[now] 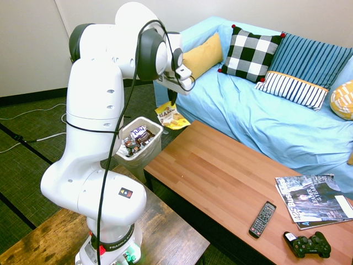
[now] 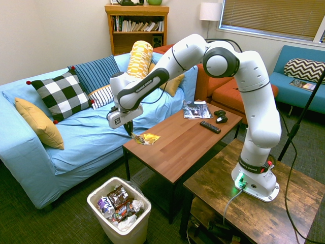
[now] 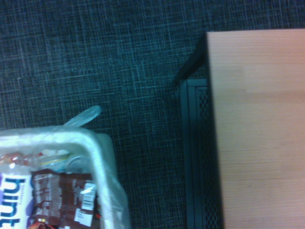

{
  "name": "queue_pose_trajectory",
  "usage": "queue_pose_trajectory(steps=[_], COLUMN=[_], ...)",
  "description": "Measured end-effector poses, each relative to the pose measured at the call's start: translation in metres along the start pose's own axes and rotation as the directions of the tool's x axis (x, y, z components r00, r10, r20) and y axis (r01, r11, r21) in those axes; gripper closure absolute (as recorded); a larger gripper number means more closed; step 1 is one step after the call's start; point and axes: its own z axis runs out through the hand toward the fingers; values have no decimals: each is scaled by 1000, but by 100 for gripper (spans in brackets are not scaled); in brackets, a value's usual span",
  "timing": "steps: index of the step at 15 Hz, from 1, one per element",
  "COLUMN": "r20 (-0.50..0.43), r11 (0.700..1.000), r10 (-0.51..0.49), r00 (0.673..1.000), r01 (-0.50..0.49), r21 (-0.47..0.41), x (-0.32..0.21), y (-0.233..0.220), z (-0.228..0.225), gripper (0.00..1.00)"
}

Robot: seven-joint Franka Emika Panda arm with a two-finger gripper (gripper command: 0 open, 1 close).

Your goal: Throw the chip bag in the trash bin

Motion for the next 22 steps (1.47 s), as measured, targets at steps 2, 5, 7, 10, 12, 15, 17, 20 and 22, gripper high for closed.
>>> queue_pose_trajectory(steps=[2, 5, 7, 10, 12, 15, 17, 20, 22], r20=[-26, -65, -77, -57, -41, -32, -26, -23, -23], r11=[999, 991, 984, 971, 960, 946, 940, 935, 935], r10=[-54, -132, -171, -210, -242, -277, -289, -296, -297], r00=[998, 989, 982, 976, 969, 960, 957, 955, 955], r01=[53, 130, 165, 201, 234, 266, 279, 285, 286], r21=[-10, -42, -70, -130, -152, -183, -196, -212, -209], x=[-41, -97, -128, -156, -166, -184, -193, -197, -197], y=[-33, -74, -94, -109, -115, -119, -123, -126, -127], z=[13, 46, 68, 99, 115, 131, 141, 153, 154], gripper=[100, 100, 100, 100, 100, 100, 0, 0, 0])
